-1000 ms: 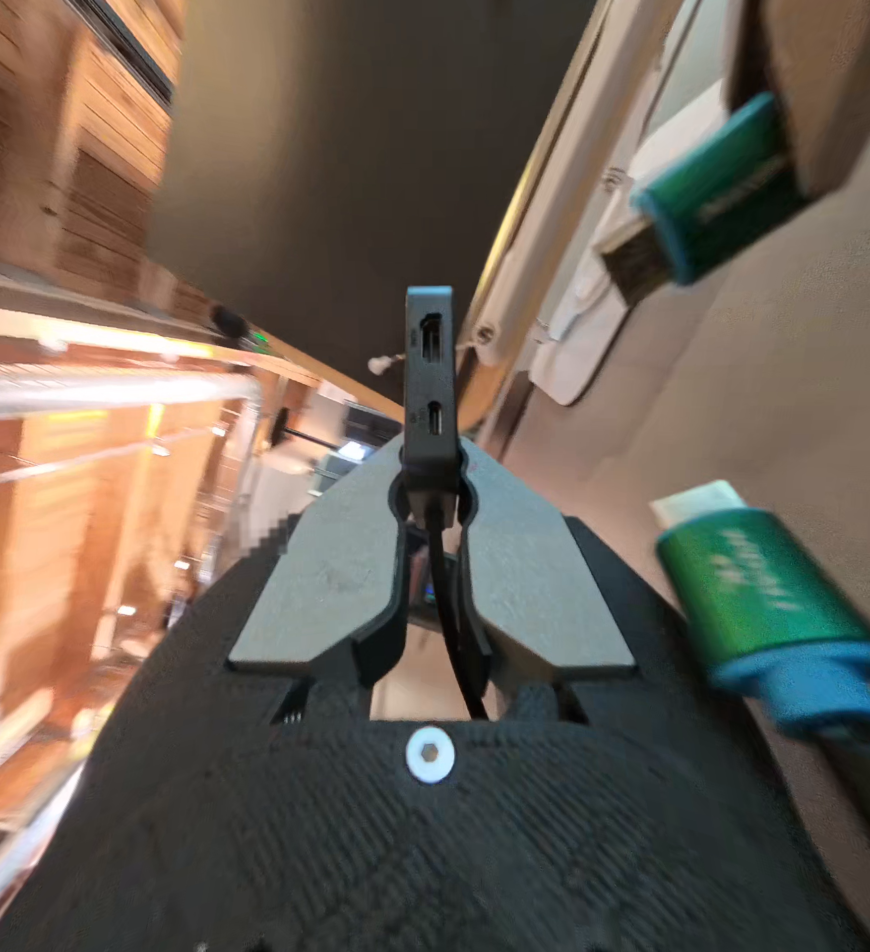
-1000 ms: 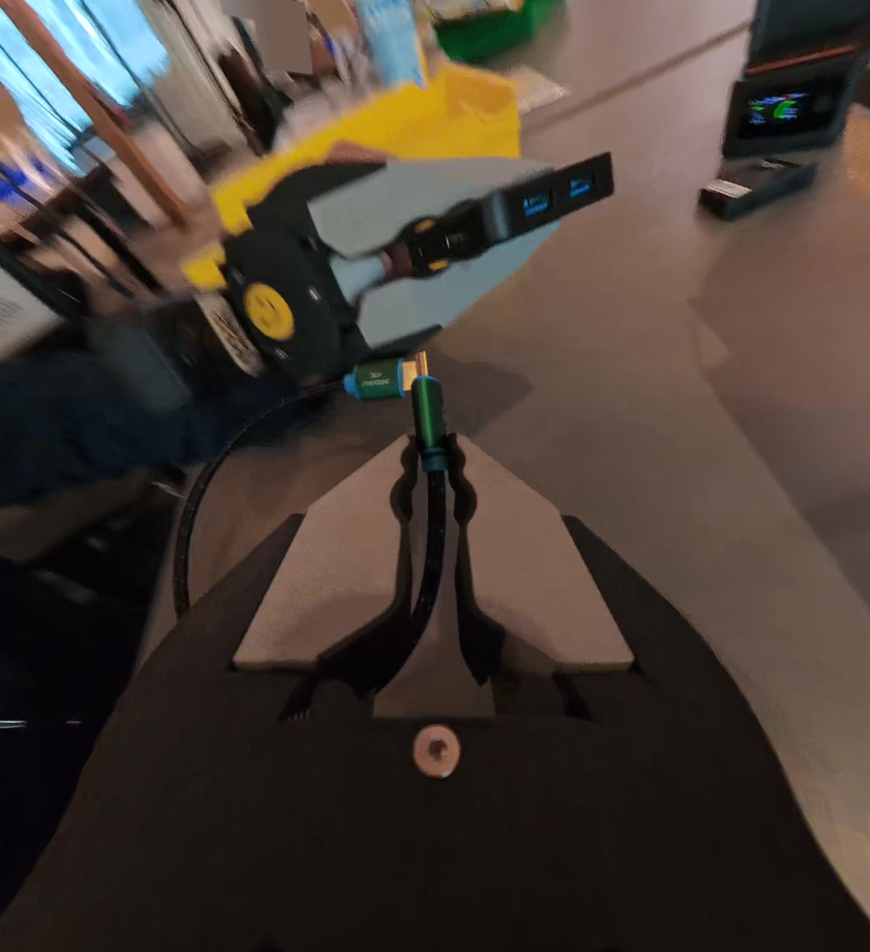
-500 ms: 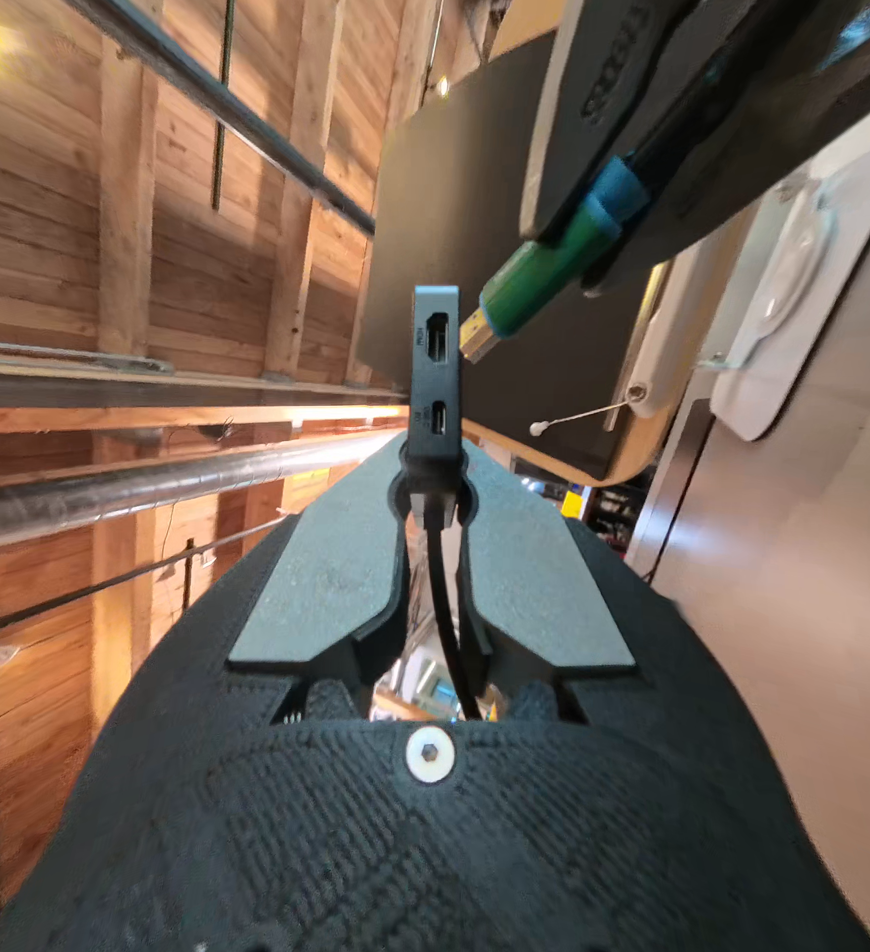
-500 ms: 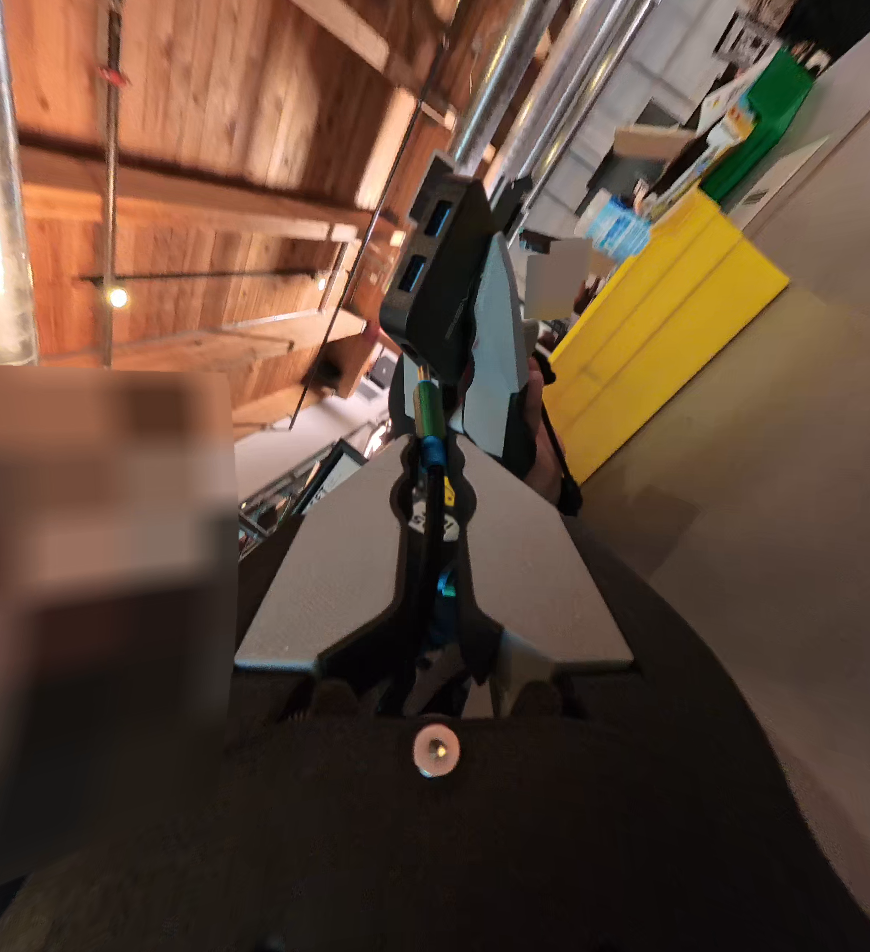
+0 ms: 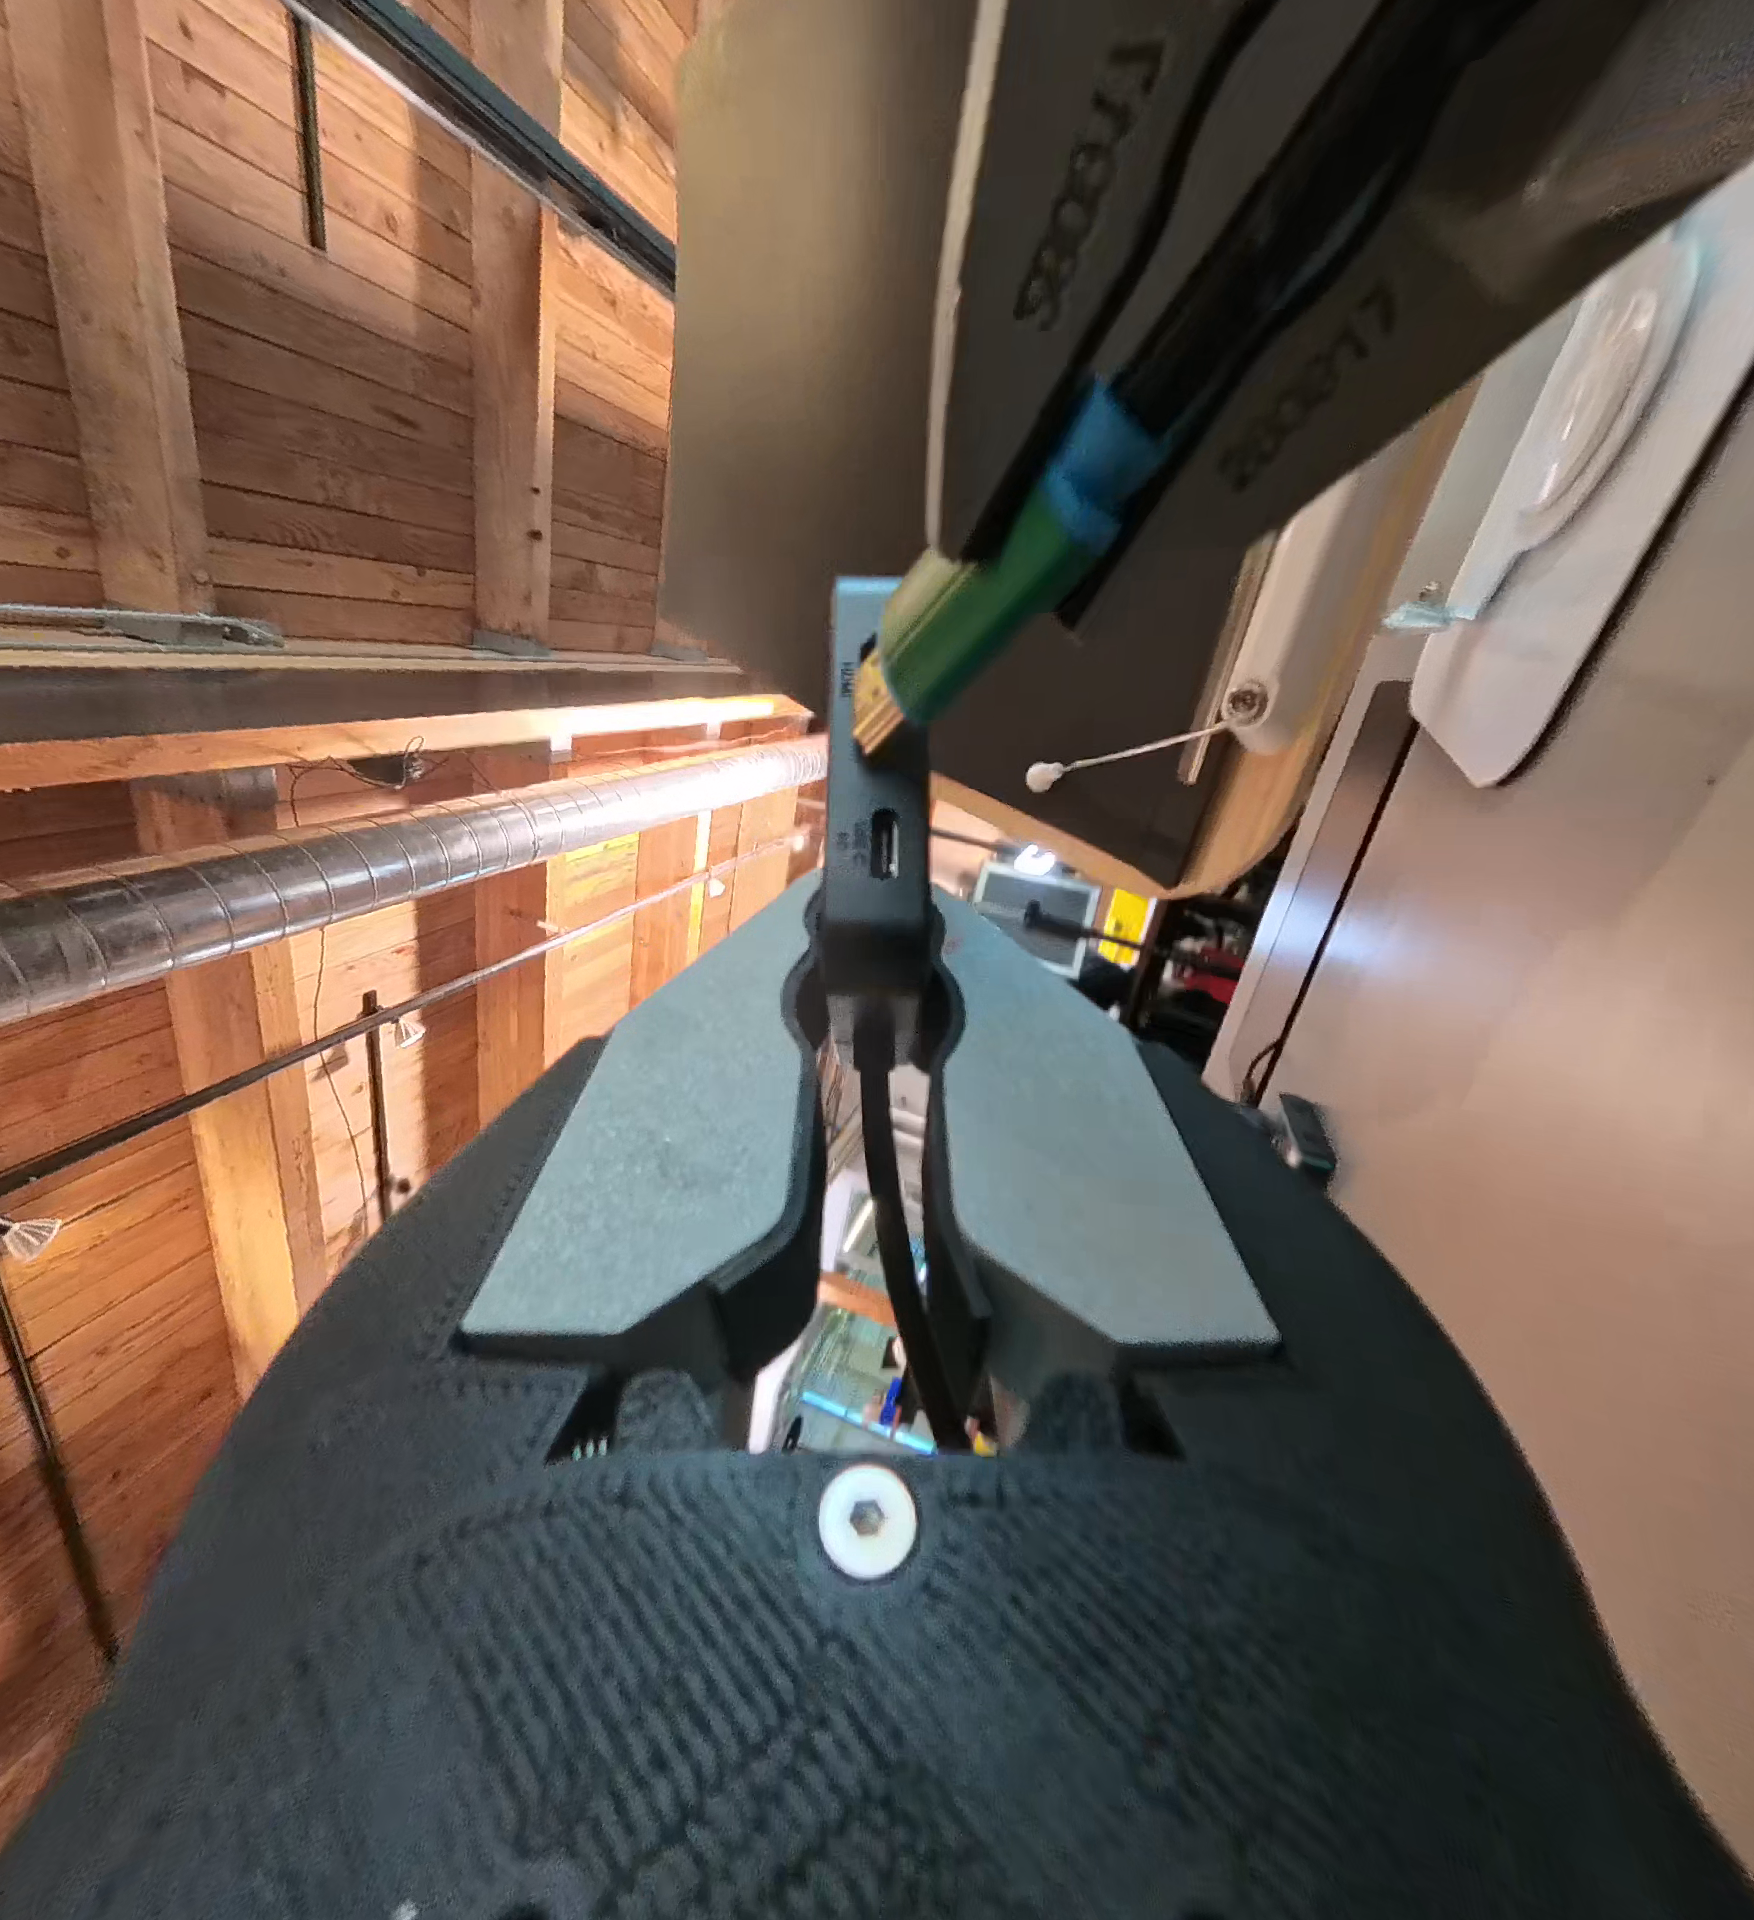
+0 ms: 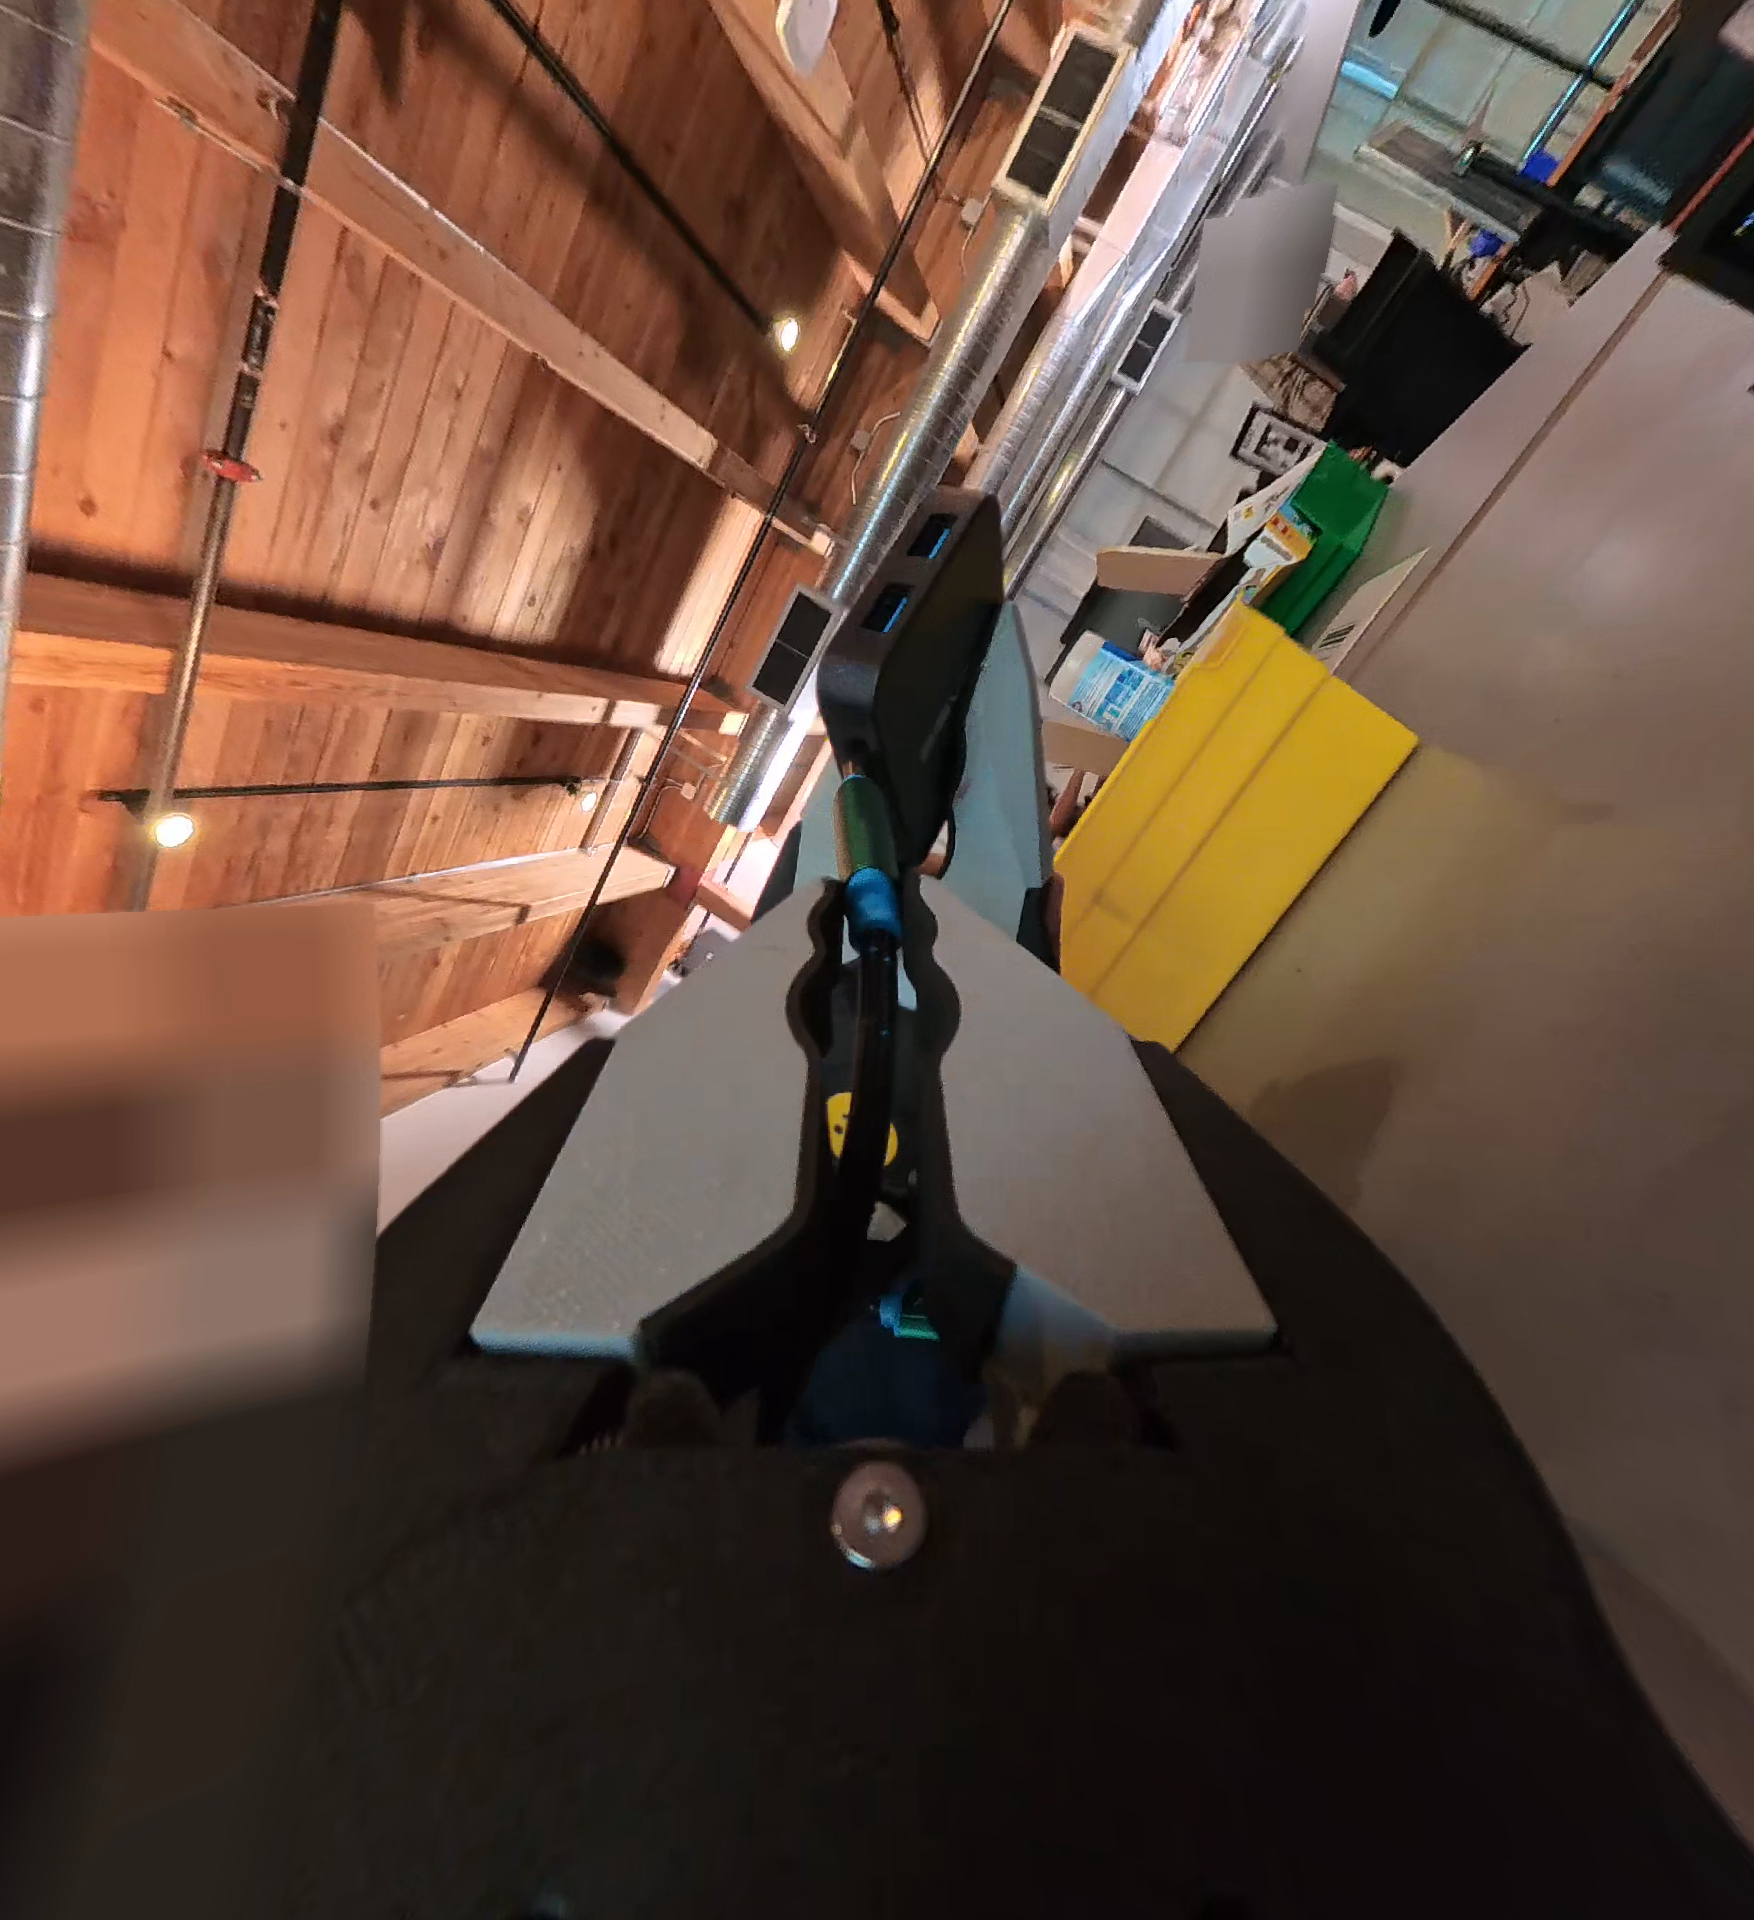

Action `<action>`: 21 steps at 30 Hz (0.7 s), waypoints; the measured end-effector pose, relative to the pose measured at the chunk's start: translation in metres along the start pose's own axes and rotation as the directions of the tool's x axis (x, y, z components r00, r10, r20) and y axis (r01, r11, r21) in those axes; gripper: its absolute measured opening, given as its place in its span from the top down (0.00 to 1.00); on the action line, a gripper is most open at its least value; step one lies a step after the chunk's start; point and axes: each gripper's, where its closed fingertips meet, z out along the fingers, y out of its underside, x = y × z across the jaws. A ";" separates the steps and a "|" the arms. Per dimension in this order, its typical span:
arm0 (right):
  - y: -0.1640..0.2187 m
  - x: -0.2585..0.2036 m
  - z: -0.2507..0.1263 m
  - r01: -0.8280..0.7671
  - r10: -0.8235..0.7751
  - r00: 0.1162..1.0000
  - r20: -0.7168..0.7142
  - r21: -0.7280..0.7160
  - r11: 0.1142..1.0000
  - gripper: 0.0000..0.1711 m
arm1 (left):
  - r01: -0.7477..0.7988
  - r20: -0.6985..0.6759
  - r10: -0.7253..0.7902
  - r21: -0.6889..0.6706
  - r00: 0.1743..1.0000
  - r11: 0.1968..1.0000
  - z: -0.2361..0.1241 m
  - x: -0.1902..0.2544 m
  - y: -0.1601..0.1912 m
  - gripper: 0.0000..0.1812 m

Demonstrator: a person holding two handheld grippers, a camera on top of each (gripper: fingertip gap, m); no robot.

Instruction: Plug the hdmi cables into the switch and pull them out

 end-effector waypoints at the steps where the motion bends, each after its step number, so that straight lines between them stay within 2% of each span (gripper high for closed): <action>1: -0.001 0.002 0.000 -0.002 0.002 1.000 -0.006 0.020 1.000 0.95 | -0.007 -0.004 0.007 -0.015 1.000 1.000 0.001 0.002 0.001 0.94; 8: -0.008 0.016 -0.004 -0.015 0.023 0.997 -0.075 0.100 0.995 0.96 | -0.031 -0.057 0.028 -0.041 0.998 0.999 0.003 0.015 0.006 0.94; 14: -0.007 0.021 -0.006 -0.046 0.055 0.996 -0.074 0.124 0.991 0.95 | -0.068 -0.098 0.061 -0.066 0.993 0.996 0.002 0.024 0.006 0.94; 21: 0.006 0.037 -0.011 -0.092 0.095 0.983 -0.158 0.023 0.995 0.96 | -0.177 -0.135 0.178 0.019 0.975 0.984 -0.005 0.040 0.008 0.94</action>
